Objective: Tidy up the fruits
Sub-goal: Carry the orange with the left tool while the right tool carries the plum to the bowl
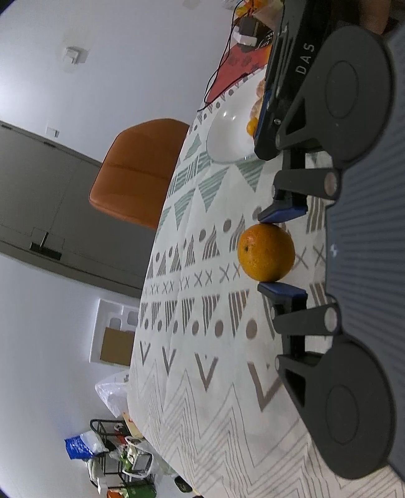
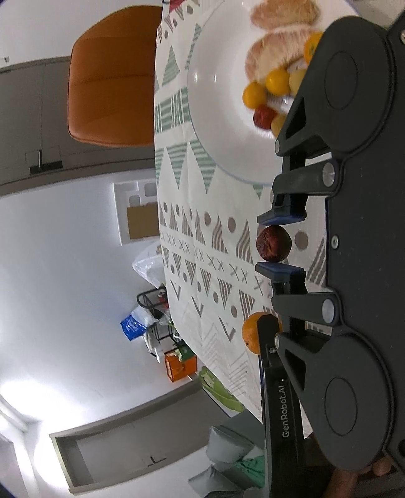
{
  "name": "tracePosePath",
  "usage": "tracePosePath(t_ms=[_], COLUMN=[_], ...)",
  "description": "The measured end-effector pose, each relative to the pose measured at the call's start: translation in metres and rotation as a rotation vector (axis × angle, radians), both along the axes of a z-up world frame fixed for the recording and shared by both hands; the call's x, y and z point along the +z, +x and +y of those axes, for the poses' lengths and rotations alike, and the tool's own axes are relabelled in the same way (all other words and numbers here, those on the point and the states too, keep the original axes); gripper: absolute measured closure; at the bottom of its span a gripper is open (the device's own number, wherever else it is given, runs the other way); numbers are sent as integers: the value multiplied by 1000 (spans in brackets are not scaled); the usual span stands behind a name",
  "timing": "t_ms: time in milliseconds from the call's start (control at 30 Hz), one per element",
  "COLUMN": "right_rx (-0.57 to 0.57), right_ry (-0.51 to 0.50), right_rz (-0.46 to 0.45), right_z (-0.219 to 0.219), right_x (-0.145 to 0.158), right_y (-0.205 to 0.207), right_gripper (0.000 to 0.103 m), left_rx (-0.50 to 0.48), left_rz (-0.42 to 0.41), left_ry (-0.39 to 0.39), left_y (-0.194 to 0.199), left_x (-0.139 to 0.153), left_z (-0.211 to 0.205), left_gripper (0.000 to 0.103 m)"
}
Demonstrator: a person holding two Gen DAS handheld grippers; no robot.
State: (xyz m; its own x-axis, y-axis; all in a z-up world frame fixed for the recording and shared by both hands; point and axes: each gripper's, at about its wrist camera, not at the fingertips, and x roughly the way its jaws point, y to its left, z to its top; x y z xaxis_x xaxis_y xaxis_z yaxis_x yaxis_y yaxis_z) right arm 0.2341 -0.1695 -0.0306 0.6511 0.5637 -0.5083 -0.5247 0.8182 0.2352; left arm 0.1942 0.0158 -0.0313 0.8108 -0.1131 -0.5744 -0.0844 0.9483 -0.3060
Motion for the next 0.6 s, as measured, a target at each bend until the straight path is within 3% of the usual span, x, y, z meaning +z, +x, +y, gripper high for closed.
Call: tracePosePath(t_ms=[600], right_rx=[-104], right_ry=[29], right_rz=[-37], right_z=[-59], right_x=[7], right_y=[-5], right_gripper=[79], left_rx=[-73], left_rz=[-26], left_ry=[23], left_y=[11], left_x=[9], left_z=[-50], left_gripper=[64])
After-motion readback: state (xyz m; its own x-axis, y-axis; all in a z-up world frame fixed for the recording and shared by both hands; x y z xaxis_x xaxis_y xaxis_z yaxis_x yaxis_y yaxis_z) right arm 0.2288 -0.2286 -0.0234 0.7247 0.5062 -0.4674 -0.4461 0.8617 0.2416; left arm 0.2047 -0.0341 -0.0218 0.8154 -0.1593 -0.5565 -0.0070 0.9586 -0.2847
